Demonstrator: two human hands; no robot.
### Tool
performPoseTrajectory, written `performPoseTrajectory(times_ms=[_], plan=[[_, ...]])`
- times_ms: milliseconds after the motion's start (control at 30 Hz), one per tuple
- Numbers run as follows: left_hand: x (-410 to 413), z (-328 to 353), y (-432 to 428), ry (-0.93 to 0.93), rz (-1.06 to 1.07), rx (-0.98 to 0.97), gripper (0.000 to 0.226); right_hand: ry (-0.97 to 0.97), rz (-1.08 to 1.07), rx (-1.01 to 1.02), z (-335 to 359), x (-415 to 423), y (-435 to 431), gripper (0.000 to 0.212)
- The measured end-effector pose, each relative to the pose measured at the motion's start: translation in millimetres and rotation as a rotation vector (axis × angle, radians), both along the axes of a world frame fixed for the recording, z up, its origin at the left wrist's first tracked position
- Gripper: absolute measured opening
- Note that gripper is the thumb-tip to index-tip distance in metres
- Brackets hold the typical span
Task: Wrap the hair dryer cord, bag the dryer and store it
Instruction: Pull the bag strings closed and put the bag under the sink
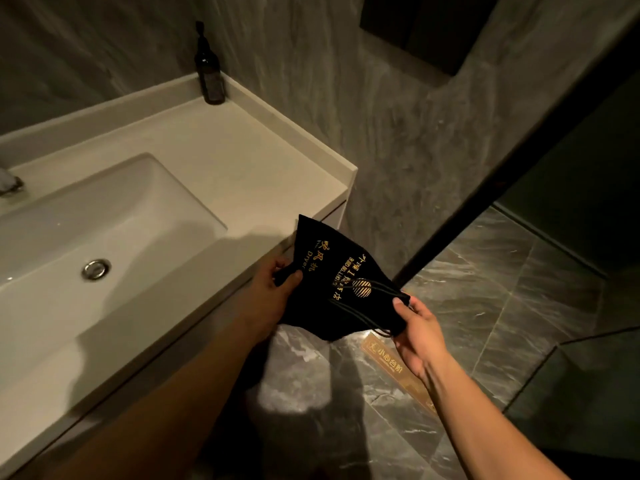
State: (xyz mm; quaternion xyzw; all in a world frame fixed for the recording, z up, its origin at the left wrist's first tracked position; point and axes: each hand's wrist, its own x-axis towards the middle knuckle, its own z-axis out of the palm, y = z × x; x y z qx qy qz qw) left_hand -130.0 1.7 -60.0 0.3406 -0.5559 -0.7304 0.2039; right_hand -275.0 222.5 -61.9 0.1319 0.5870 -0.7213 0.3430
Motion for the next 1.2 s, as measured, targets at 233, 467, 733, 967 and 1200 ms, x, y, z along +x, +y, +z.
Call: performPoseTrajectory(times_ms=[233, 467, 733, 967, 1200], plan=[[5, -81, 46, -0.079, 0.014, -0.004, 0.014, -0.025, -0.034, 0.064, -63, 9, 49, 0.016], [5, -211, 45, -0.050, -0.012, -0.015, 0.013, 0.012, -0.083, 0.084, -192, 19, 49, 0.020], [-23, -348, 3, -0.036, -0.017, -0.190, 0.009, 0.121, -0.108, 0.102, -346, 6, 10, 0.022], [-73, -407, -90, -0.101, -0.007, -0.357, 0.012, 0.266, -0.117, 0.029, -420, -31, -84, 0.008], [-106, -435, -167, -0.084, -0.001, -0.518, 0.023, 0.349, -0.097, -0.004, -455, -57, -159, 0.011]])
